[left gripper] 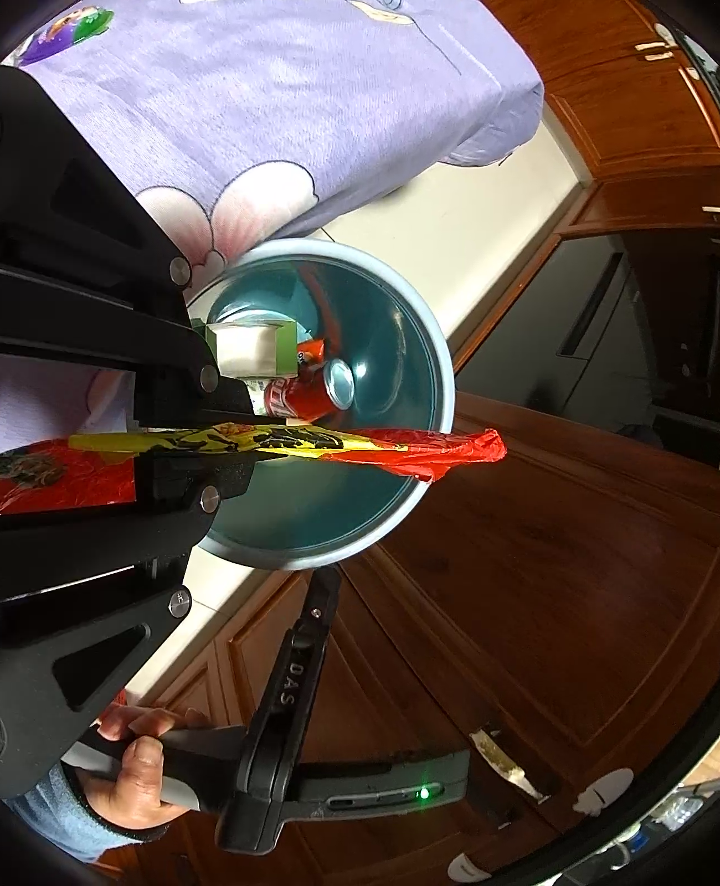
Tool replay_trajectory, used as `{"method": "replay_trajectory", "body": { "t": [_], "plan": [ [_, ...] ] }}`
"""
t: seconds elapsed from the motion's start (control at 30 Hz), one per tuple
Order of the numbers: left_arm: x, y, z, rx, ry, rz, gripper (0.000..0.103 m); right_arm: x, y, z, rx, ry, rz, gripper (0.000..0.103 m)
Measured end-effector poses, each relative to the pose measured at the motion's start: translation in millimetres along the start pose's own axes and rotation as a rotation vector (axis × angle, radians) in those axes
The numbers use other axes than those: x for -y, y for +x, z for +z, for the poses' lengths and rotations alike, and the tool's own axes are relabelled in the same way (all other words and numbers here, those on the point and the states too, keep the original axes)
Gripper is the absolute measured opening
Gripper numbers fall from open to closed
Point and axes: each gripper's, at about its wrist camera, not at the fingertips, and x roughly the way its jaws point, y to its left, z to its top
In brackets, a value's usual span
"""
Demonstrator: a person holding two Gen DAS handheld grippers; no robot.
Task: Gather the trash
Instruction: 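Carry the bowl and snack bag over the bin and release both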
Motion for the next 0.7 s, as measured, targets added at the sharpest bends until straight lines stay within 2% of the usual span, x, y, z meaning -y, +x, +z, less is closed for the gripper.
{"method": "replay_trajectory", "body": {
  "t": [0.03, 0.1, 0.13, 0.2, 0.27, 0.33, 0.37, 0.4, 0.63, 0.7],
  "plan": [
    [0.2, 1.0, 0.4, -0.001, 0.000, 0.000, 0.005, 0.9, -1.7, 0.6, 0.004, 0.004, 0.001, 0.037],
    [-0.4, 2.8, -0.4, -0.004, 0.000, -0.004, 0.005, 1.9, -4.4, 0.7, 0.011, 0.008, 0.001, 0.055],
    [-0.1, 3.7, 0.3, -0.005, 0.000, -0.005, 0.005, 1.9, -6.9, 0.5, 0.016, 0.009, 0.001, 0.058],
    [2.9, 4.4, 0.9, -0.007, 0.002, -0.004, 0.006, 0.4, -11.6, 0.5, 0.017, 0.009, 0.008, 0.070],
    [4.1, 5.8, 2.2, -0.012, -0.005, 0.000, 0.008, -1.1, -16.9, 0.9, 0.027, 0.007, 0.010, 0.073],
    [3.0, 6.0, 1.0, -0.013, -0.016, 0.008, 0.033, -3.3, -21.3, 1.4, 0.035, 0.002, 0.010, 0.074],
    [2.0, 4.7, 0.5, -0.004, -0.019, 0.015, 0.052, -3.9, -23.3, 1.6, 0.038, 0.002, 0.013, 0.075],
    [1.5, 2.2, -0.2, 0.011, -0.020, 0.026, 0.059, -5.2, -25.6, 1.5, 0.044, 0.001, 0.014, 0.075],
    [-8.8, -14.5, -5.1, 0.045, -0.052, 0.050, 0.075, -17.3, -29.4, 0.5, 0.047, -0.009, 0.013, 0.076],
    [-12.2, -17.7, -7.9, 0.052, -0.060, 0.053, 0.086, -22.6, -30.3, -0.8, 0.045, -0.010, 0.011, 0.080]
  ]
}}
